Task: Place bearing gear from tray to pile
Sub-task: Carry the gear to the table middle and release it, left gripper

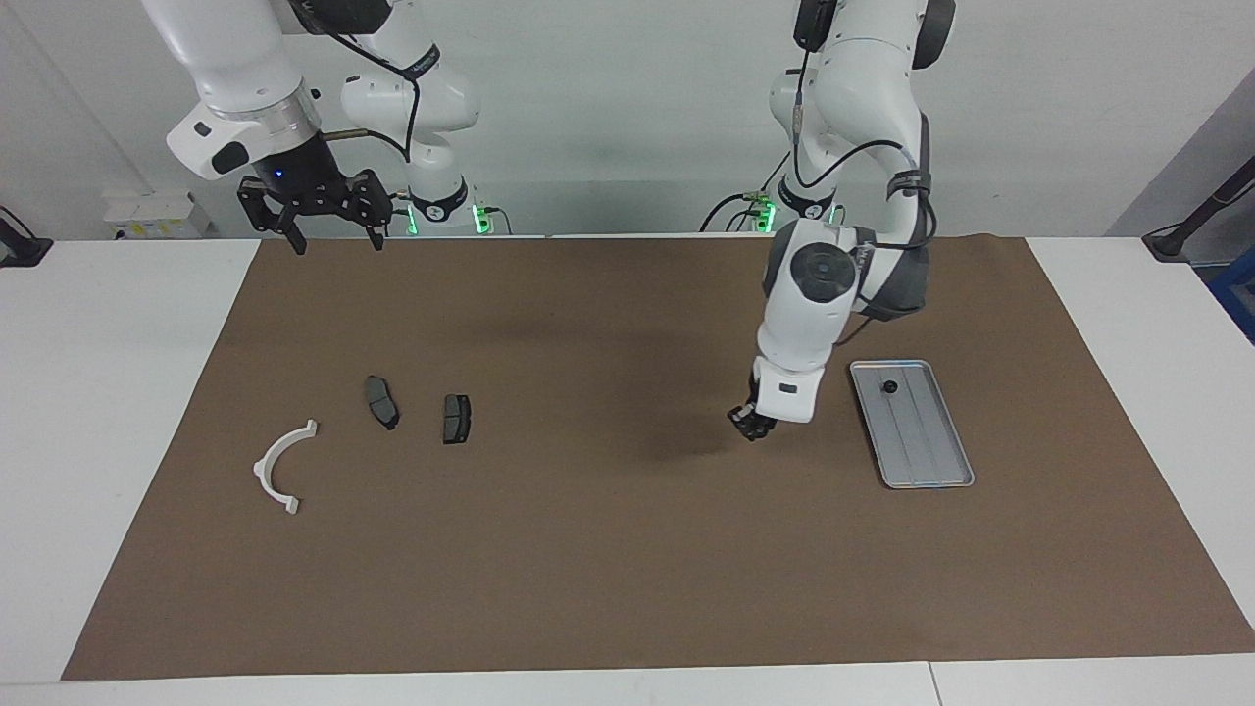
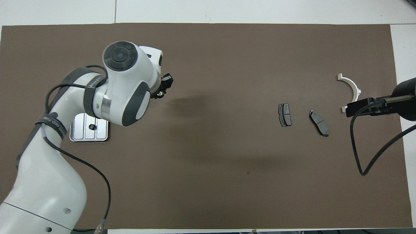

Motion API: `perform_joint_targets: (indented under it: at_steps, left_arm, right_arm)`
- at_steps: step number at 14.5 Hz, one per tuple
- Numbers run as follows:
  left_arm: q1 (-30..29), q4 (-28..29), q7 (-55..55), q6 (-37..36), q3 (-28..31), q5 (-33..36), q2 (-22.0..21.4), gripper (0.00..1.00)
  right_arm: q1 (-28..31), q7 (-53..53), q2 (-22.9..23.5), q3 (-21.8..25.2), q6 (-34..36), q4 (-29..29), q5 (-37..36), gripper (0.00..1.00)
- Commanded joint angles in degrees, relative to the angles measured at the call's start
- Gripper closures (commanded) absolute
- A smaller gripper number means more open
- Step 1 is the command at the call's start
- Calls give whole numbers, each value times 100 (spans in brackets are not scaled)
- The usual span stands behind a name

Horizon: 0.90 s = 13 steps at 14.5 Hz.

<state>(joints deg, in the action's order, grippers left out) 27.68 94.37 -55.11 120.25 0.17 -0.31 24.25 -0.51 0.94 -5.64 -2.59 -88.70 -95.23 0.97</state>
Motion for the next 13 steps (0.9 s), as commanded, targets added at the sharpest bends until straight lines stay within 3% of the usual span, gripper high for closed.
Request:
perform_joint_targets:
  at_steps: [1,5,13]
  left_arm:
    - [386,-130,-473,156,132,-39,228,91]
    - [729,571,-745,815,132,-39,168,90]
    - [800,854,-755,956,132,-30,133,84]
  right_arm:
    - [42,-104,-174,-118,-60,-198,123,0]
    - [42,160,-174,-233,-69,-198,123,0]
    - [-283,898,-192,-233,-69,-206,123,0]
